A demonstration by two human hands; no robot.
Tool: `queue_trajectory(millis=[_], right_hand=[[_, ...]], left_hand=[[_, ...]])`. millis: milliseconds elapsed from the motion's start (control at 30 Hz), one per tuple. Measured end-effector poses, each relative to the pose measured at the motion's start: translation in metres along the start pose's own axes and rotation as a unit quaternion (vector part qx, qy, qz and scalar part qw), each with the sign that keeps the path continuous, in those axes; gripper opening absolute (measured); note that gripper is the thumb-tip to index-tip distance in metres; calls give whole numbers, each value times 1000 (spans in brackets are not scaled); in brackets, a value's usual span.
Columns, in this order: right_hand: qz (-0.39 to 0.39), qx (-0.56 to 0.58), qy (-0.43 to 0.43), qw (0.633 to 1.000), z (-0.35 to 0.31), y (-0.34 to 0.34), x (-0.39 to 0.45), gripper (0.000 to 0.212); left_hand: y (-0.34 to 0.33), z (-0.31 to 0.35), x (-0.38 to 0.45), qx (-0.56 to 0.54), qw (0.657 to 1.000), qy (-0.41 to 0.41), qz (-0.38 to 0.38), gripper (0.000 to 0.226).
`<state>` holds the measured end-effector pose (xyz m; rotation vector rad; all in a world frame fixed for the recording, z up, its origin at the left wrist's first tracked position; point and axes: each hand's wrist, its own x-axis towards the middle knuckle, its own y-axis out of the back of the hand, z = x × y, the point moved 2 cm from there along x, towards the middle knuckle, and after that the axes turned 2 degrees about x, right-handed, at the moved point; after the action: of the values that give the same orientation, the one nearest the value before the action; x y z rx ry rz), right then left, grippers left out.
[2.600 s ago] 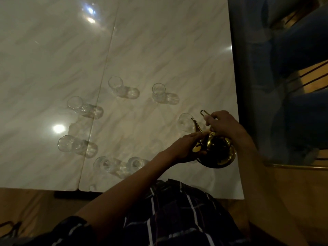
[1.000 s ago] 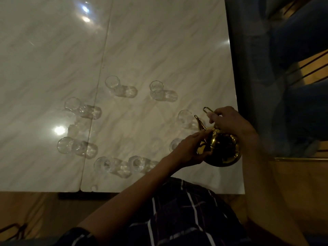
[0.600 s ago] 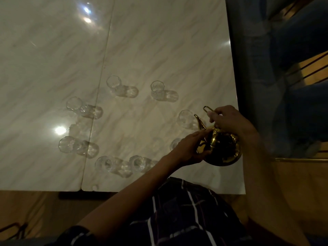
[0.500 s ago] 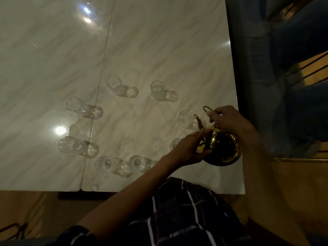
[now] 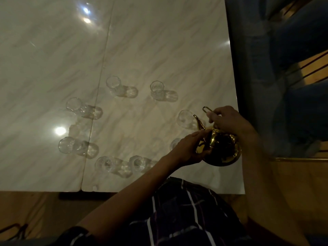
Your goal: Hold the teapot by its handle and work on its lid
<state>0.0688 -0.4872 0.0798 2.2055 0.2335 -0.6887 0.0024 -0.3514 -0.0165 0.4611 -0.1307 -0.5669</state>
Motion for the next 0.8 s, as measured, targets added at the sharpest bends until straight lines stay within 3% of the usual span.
queue_trajectory(millis=[800], right_hand=[[2, 7, 5, 1000, 2, 2, -1, 31]], left_hand=[[-1, 2, 0, 1, 1000, -14, 11, 67]])
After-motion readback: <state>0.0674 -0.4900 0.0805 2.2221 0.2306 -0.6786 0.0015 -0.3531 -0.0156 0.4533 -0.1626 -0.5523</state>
